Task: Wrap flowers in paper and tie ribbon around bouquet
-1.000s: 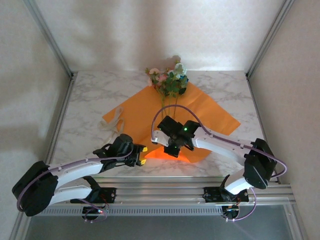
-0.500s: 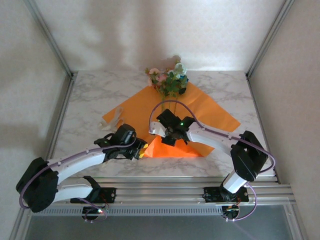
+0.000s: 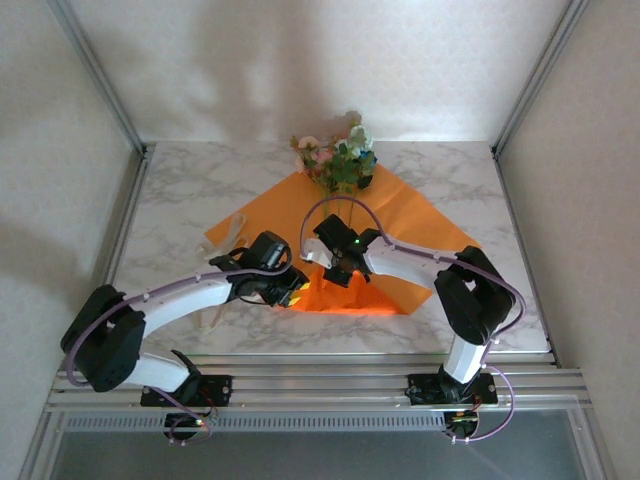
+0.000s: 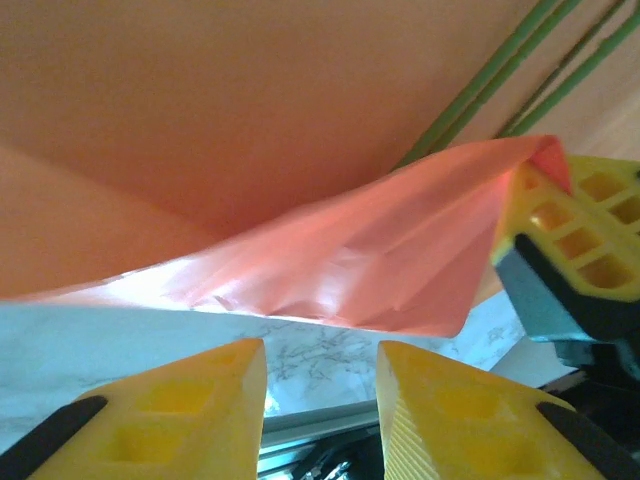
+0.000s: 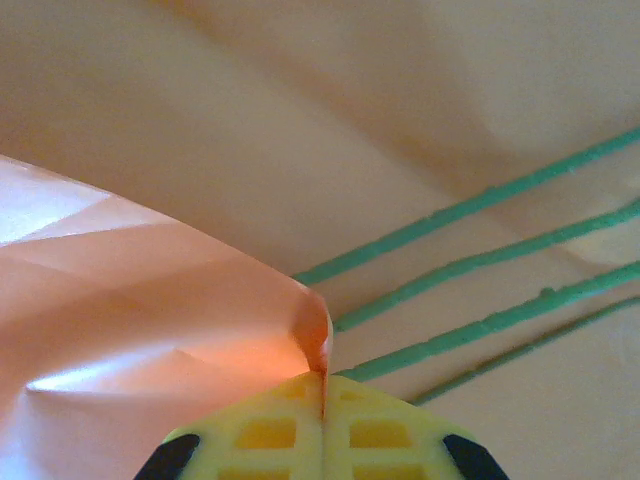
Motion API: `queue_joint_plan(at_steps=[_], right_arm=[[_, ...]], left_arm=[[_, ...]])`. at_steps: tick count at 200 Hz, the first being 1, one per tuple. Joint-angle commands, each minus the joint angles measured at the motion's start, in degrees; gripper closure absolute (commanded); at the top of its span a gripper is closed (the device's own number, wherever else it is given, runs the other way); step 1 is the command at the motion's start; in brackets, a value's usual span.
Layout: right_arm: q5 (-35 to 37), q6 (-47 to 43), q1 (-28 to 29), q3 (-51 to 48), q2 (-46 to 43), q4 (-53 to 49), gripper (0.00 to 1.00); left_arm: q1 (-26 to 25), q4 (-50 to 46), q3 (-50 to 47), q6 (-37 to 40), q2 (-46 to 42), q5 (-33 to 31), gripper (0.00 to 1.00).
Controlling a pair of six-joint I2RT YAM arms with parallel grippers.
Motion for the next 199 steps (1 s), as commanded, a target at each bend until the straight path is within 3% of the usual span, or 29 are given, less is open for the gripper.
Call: queue_joint_plan(at_steps=[1, 199], right_arm=[[1.6, 3.0, -1.3, 2.3, 1.1, 0.1, 1.00], [0.5, 6.9, -5.4, 7.3, 7.0, 0.0, 1.00]], left_arm=[[-0.5, -0.3, 3.3, 2.9, 2.2, 1.1, 0.66], [-0.7, -2.9, 11.7, 15.1, 19.6, 0.4, 0.72]])
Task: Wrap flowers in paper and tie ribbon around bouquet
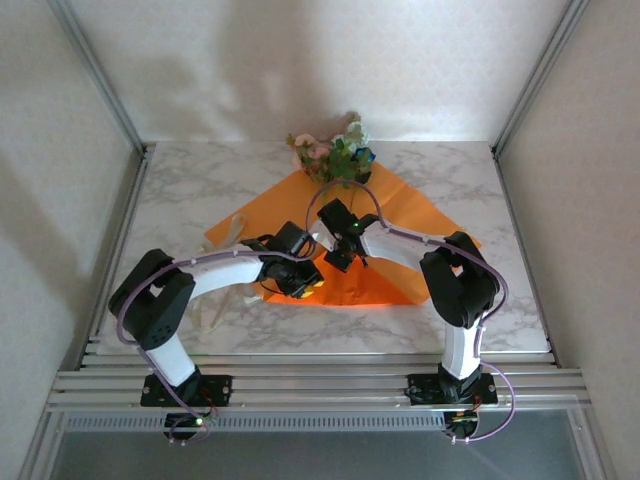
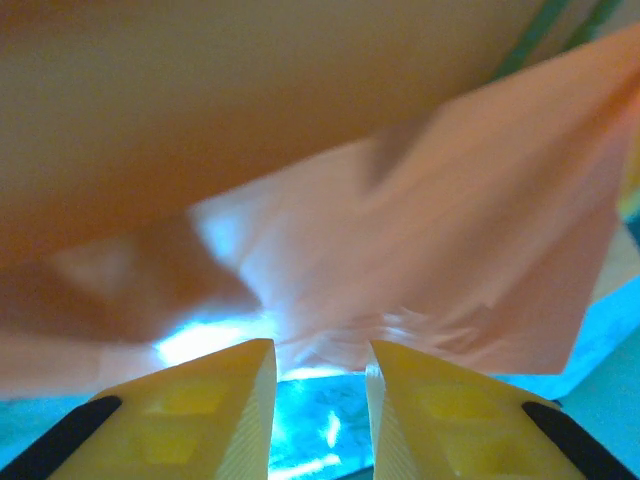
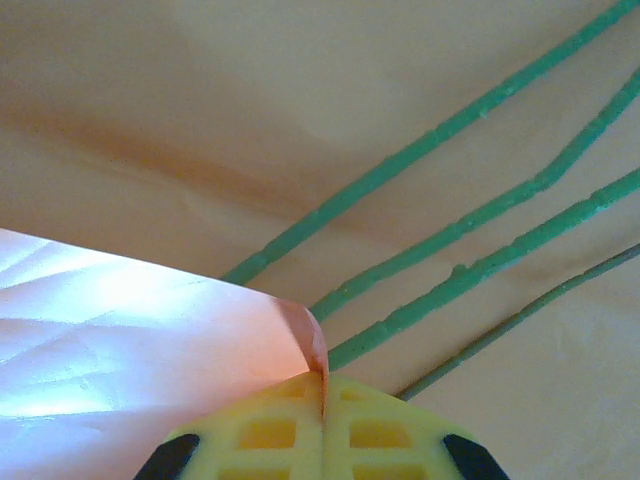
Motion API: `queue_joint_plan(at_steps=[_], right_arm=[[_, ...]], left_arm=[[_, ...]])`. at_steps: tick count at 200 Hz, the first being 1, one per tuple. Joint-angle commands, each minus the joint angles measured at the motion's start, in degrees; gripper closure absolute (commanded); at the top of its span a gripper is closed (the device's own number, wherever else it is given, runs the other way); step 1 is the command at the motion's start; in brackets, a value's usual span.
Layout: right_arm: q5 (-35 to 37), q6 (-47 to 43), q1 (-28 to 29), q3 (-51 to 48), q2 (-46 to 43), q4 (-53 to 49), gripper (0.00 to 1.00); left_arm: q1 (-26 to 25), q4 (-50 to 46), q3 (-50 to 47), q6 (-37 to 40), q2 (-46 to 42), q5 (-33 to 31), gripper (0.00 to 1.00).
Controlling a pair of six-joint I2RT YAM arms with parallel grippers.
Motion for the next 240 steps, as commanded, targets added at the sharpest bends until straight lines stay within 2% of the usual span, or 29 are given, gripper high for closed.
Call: queue_joint_plan(at_steps=[1, 19, 27, 48, 64, 84, 91, 104, 128, 154, 170, 212, 240], right_arm=[[0.2, 2.1, -0.3, 0.7, -0.2, 0.2, 1.00], [-0.2, 3.3, -0.3, -0.7, -1.1, 0.9, 1.00], [-0.3, 3.9, -0.3, -0.9, -1.5, 0.9, 0.96], [2.1, 9.0, -0.5, -0.5, -2.7, 0.3, 0.74], [5.6, 17.5, -1.5, 2.1, -4.5, -4.0, 0.61], [10.2, 39.1, -2.7, 7.5, -8.4, -17.8, 0.54], [10.6, 49.6, -2.7, 7.8, -10.3, -23.3, 0.51], [4.0, 65.2, -2.6, 2.2, -16.4, -26.8, 0.50], [-7.4, 89.2, -0.4, -17.3, -31.4, -15.3, 0.46], [-9.6, 104.7, 0.8, -32.9, -41.9, 2.9, 0.46], [-10.0, 108.6, 0.8, -39.5, -43.8, 13.2, 0.47], [-10.9, 114.5, 0.7, -46.2, -39.5, 24.6, 0.49], [-8.2, 116.7, 0.7, -51.7, -39.3, 31.3, 0.50]], left_arm=[[-0.3, -1.9, 1.1, 3.2, 2.8, -1.1, 0.72], [-0.3, -1.3, 0.7, 4.7, 4.7, -2.1, 0.74], [-0.3, -1.3, 0.4, 4.9, 5.4, -2.4, 0.75], [-0.3, -0.7, -1.0, 5.1, 6.2, -2.9, 0.77], [-0.3, -0.6, -1.7, 5.4, 6.4, -3.0, 0.78], [-0.3, -1.1, -1.9, 6.1, 6.5, -3.4, 0.78], [-0.3, -1.1, -2.2, 6.3, 6.6, -3.3, 0.78], [-0.3, -0.6, -2.6, 6.4, 6.9, -2.9, 0.79], [-0.2, -0.8, -2.8, 7.1, 7.4, -2.7, 0.79], [-0.2, -1.1, -3.0, 7.6, 7.4, -2.5, 0.80], [-0.2, -1.4, -2.9, 8.2, 7.5, -2.5, 0.80], [-0.2, -1.8, -3.4, 8.9, 7.6, -2.5, 0.80], [-0.2, -1.5, -3.0, 9.0, 8.0, -2.5, 0.81]])
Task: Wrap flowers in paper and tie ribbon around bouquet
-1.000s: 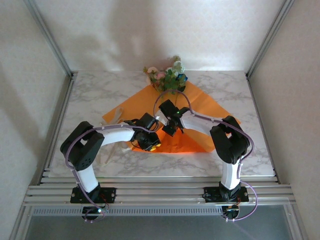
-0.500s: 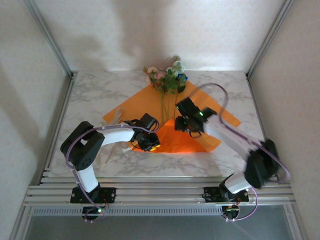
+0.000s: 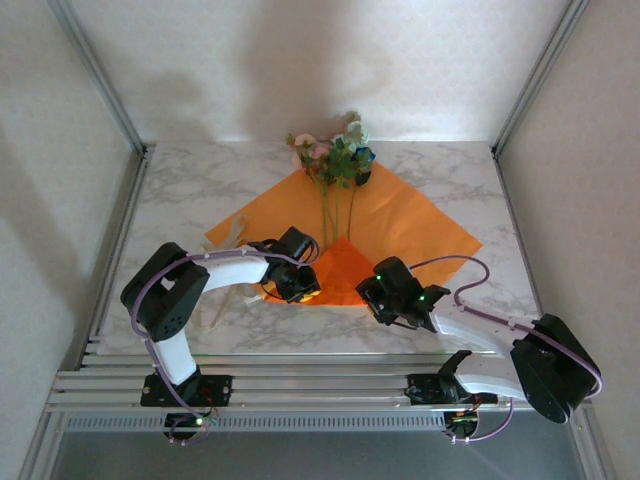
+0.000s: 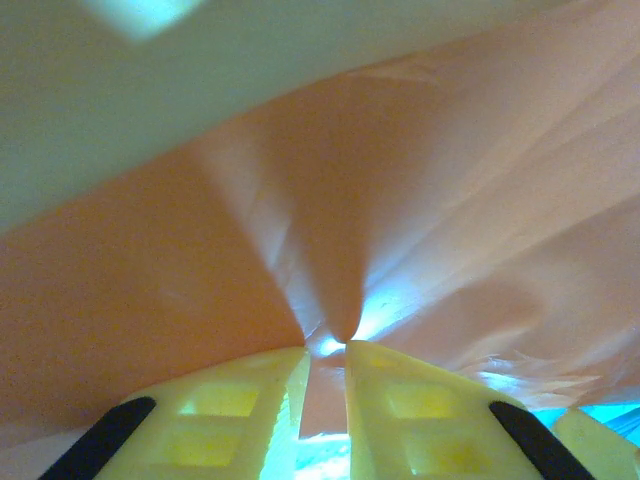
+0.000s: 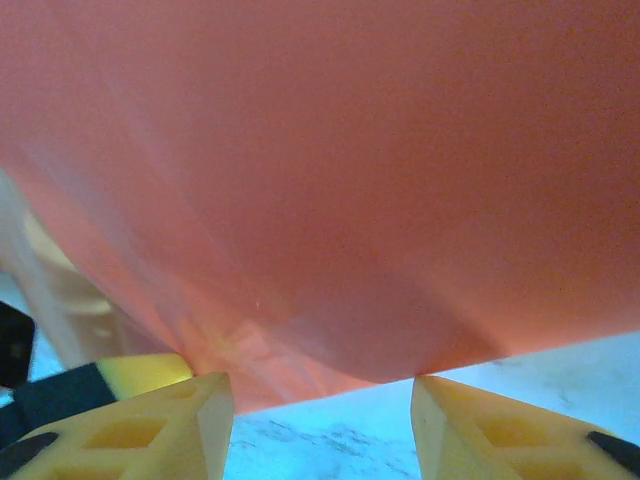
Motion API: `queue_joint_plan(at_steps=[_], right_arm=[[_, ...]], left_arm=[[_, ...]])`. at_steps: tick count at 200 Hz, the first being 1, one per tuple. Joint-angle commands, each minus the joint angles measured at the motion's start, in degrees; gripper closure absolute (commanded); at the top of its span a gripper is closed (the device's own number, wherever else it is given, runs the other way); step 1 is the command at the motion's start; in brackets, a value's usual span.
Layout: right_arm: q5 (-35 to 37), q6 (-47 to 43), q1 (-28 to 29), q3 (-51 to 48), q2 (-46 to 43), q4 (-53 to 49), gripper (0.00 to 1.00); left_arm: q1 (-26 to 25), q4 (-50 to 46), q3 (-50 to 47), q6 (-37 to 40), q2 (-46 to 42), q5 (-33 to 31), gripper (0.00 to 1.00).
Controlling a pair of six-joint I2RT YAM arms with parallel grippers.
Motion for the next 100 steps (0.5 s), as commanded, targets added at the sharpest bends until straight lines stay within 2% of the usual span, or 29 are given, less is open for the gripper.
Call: queue_joint_plan(at_steps=[1, 37, 64, 85, 100], right_arm=[[2.0, 5.7, 0.1, -4.7, 0.4, 9.6, 0.50], [2.4, 7.5, 0.2, -6.0, 0.1, 9.2, 0.49], [5.6, 9.2, 2.8, -5.9, -2.1, 6.7, 0.49], [5.9, 11.9, 3.4, -7.5, -1.8, 9.5, 0.50], [8.1, 12.5, 5.2, -6.7, -4.1, 5.6, 0.50]], left_arm=[[-0.3, -2.3, -2.2, 1.2, 4.2, -2.5, 0.81], [-0.3, -2.3, -2.0, 1.6, 4.6, -2.5, 0.82], [-0.3, -2.1, -2.1, 1.8, 4.8, -2.5, 0.82], [-0.3, -2.2, -2.1, 2.0, 4.9, -2.6, 0.82], [-0.3, -2.5, -2.1, 2.2, 5.0, -2.7, 0.82]])
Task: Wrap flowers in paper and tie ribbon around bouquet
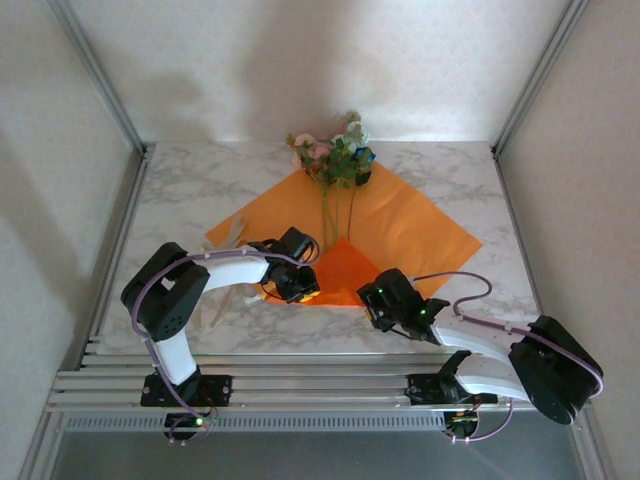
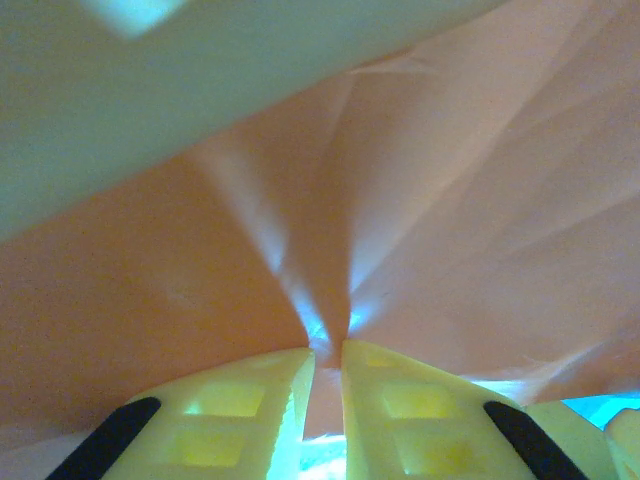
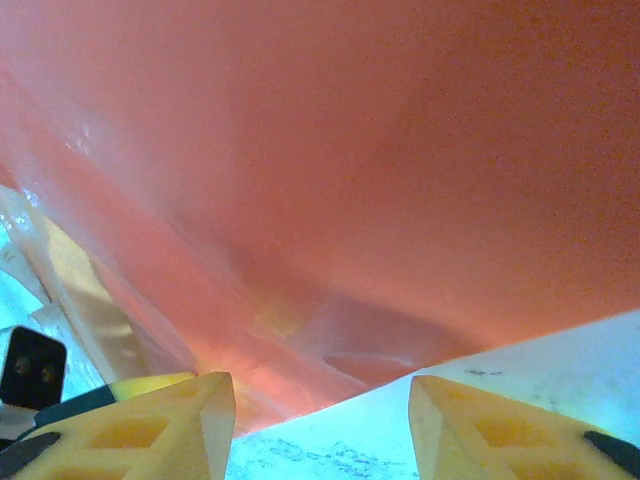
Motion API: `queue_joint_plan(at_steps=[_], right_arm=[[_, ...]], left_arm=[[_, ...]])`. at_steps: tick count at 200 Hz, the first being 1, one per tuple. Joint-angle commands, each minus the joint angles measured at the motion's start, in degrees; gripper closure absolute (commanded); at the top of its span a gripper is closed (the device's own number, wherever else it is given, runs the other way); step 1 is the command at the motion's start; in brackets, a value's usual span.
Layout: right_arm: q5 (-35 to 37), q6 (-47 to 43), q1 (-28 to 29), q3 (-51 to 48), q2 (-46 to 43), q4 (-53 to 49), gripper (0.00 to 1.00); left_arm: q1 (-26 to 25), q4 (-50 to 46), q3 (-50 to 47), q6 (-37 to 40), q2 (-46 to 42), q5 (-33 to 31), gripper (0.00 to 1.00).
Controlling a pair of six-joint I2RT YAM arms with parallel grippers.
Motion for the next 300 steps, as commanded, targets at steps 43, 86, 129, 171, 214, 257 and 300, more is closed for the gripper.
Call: queue_joint_plan(at_steps=[43, 86, 129, 171, 214, 257, 300], right_arm=[[7.6, 2.8, 1.8, -5.0, 0.8, 8.3, 0.52], [8.8, 0.4, 1.8, -3.1, 7.4, 15.7, 0.69], [13.8, -2.0, 1.8, -3.5, 4.6, 14.5, 1.00], [16.8, -2.6, 0.6, -4.0, -1.4, 5.2, 0.81], [14.1, -6.2, -6.1, -5.8, -2.5, 6.1, 0.78], [14.8, -7.3, -7.5, -5.6, -4.2, 3.7, 1.00], [14.3, -7.2, -9.8, -3.5, -5.2, -3.8, 0.90]], left_arm=[[-0.3, -2.0, -3.2, 1.5, 4.9, -2.9, 0.83], [0.0, -2.0, -3.4, 2.1, 5.6, -2.9, 0.84], [0.4, -1.8, -4.0, 2.3, 5.8, -3.2, 0.84], [0.7, -2.0, -4.0, 2.8, 6.2, -3.4, 0.85], [0.9, -2.4, -3.7, 3.1, 6.5, -3.2, 0.86], [1.0, -2.9, -3.0, 3.4, 6.8, -3.4, 0.87], [1.1, -3.0, -2.7, 3.5, 6.9, -3.4, 0.87]])
